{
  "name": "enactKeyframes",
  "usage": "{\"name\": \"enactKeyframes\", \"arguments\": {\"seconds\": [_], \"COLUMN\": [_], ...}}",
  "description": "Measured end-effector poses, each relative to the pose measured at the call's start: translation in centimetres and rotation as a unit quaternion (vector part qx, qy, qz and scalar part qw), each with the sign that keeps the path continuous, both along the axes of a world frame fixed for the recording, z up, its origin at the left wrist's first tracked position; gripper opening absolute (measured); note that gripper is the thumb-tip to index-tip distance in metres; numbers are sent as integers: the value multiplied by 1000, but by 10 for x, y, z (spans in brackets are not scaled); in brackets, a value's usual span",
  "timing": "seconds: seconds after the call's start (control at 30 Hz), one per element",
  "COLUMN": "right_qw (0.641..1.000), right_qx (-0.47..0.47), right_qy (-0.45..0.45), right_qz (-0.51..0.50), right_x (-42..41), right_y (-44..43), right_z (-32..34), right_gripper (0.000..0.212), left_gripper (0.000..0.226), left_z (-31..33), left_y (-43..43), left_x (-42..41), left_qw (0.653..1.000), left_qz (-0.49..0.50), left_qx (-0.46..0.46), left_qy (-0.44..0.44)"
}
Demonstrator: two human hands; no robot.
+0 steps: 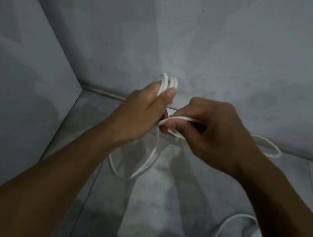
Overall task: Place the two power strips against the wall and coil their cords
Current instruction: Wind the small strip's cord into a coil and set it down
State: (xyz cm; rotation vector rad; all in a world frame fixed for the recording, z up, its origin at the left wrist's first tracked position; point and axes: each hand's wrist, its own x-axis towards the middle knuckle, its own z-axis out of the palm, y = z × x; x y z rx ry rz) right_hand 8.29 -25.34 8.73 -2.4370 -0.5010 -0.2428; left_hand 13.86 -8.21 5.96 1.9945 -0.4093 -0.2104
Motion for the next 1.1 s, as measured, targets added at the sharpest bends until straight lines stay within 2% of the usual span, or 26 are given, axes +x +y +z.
{"name": "enactKeyframes", "arguments": {"seconds": [0.1, 0.17, 0.23, 0.33, 0.43, 0.63, 0.73, 0.8, 0.87, 0.93, 0.97, 1.0, 1.03, 1.07, 1.1], "right_qw": [997, 990, 984, 985, 984, 972, 960, 947, 928, 908, 887, 849, 796, 743, 710], "right_qx": [38, 105, 147, 135, 104, -38, -19, 60, 144, 212, 279, 372, 464, 535, 571], "right_qy": [-47, -14, 19, -12, -57, -54, -59, -24, 33, 101, 144, 192, 240, 282, 312], "right_qz": [-52, -95, -104, -105, -132, -224, -274, -314, -342, -346, -339, -324, -306, -286, -269], "right_x": [12, 19, 24, 31, 34, 29, 20, 15, 9, 0, -4, -9, -13, -16, -18], "right_y": [-7, -13, -17, -18, -26, -55, -59, -60, -63, -64, -62, -57, -51, -44, -38], "right_z": [1, -2, -7, -19, -34, -67, -77, -82, -91, -102, -107, -110, -111, -110, -110], "right_gripper": [24, 33, 27, 14, 26, 40, 31, 17, 9, 9, 10, 10, 11, 13, 18], "left_gripper": [43, 44, 48, 56, 52, 49, 50, 50, 50, 51, 51, 51, 51, 51, 52], "left_z": [-5, -8, -8, -7, 0, 16, 22, 25, 28, 31, 32, 33, 34, 34, 34], "left_y": [-6, -9, -10, -9, -10, -7, -6, -4, -1, 3, 5, 6, 6, 6, 5], "left_x": [-10, -13, -12, -11, -10, -5, -3, -2, 1, 6, 9, 11, 13, 14, 14], "left_qw": [996, 983, 964, 941, 928, 888, 861, 836, 811, 801, 799, 797, 797, 799, 803], "left_qz": [-38, -40, -45, -70, -82, -80, -71, -69, -57, -34, -25, -19, -15, -12, -9], "left_qx": [-49, -132, -195, -241, -268, -342, -392, -439, -489, -522, -532, -538, -542, -542, -538], "left_qy": [65, 124, 173, 225, 245, 296, 316, 323, 315, 292, 281, 273, 267, 262, 257]}}
